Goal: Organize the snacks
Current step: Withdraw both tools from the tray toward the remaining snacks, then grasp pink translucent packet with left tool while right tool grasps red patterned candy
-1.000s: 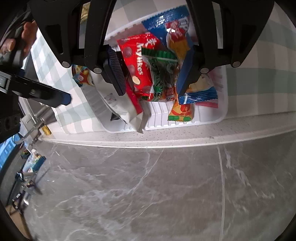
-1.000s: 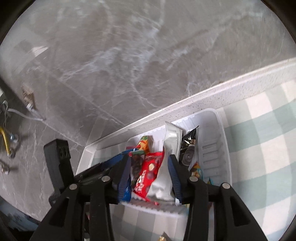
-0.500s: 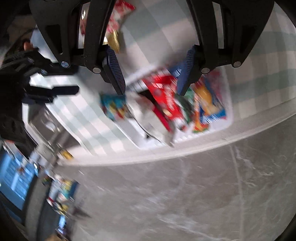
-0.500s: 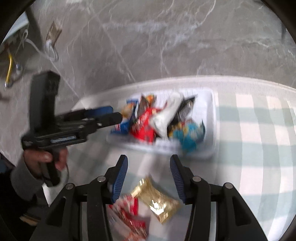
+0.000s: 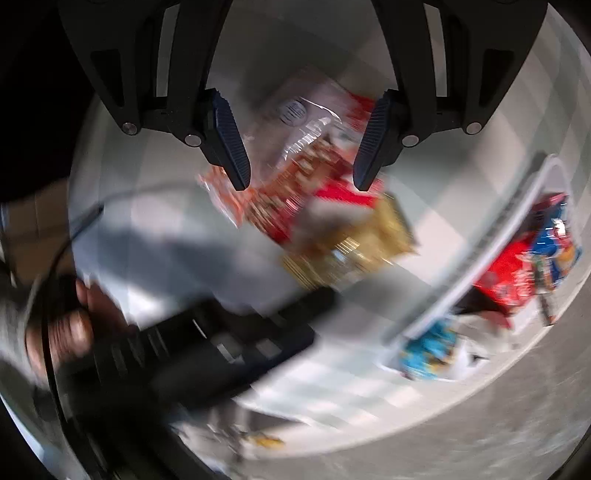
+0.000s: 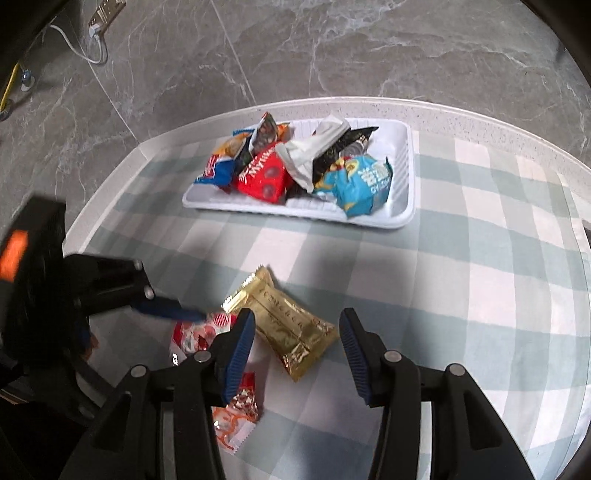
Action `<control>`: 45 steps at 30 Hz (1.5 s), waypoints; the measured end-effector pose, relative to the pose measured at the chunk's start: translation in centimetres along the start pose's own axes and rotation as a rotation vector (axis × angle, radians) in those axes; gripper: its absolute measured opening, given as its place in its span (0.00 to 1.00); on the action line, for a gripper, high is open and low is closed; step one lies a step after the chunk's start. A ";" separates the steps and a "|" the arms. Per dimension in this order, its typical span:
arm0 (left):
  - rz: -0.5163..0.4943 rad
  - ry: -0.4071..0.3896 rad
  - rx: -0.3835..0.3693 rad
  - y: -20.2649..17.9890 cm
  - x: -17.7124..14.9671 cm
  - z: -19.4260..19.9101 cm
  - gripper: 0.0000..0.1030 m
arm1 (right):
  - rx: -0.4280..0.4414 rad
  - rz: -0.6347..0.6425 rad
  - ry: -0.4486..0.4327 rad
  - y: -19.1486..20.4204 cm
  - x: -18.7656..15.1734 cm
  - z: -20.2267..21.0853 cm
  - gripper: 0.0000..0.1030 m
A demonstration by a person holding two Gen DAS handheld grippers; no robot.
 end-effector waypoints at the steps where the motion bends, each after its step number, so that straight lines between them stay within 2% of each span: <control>1: -0.030 -0.010 -0.002 -0.6 -0.2 -0.1 0.55 | 0.001 0.001 0.003 0.1 -0.1 0.0 0.50; 3: -0.041 0.007 -0.062 -1.6 -0.8 0.1 0.55 | 0.009 0.006 0.012 0.4 -0.3 -0.1 0.50; 9: -0.143 0.107 -0.109 -4.6 -4.2 0.5 0.55 | 0.061 0.064 0.050 2.7 -1.6 0.2 0.50; 10: -0.163 0.100 -0.106 -4.9 -4.7 0.9 0.55 | 0.068 0.083 0.060 3.1 -1.9 0.1 0.51; 13: -0.136 0.117 -0.147 -5.3 -5.9 1.9 0.55 | 0.087 0.146 0.107 4.6 -3.0 -0.5 0.53; 18: -0.057 0.104 -0.114 -4.2 -7.3 3.4 0.55 | 0.069 0.139 0.150 5.3 -4.3 -1.6 0.53; 23: 0.002 0.055 -0.085 -2.1 -6.5 5.1 0.55 | 0.025 0.111 0.142 5.0 -4.4 -1.3 0.53; 26: 0.003 0.029 -0.072 -1.7 -6.3 5.8 0.55 | 0.007 0.097 0.144 4.6 -4.6 -0.9 0.53; 33: -0.112 0.028 -0.078 -3.9 -5.1 5.8 0.55 | -0.056 0.039 0.128 3.2 -5.1 0.2 0.53; 37: -0.186 0.028 -0.085 -6.5 -4.1 3.8 0.55 | -0.062 -0.069 0.107 2.2 -5.5 1.3 0.55; 45: -0.369 0.060 -0.070 -8.8 -3.3 1.6 0.55 | -0.047 -0.278 0.105 0.9 -6.8 1.7 0.58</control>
Point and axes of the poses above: each gripper's, at about its wrist camera, not at the fingertips, and z roughly against the way its jaws point, y to its left, x to its top, the point moved 2 cm from there along -z, roughly the way its jaws point, and after that the axes turned 6 degrees about -y, right-handed, at the moved point
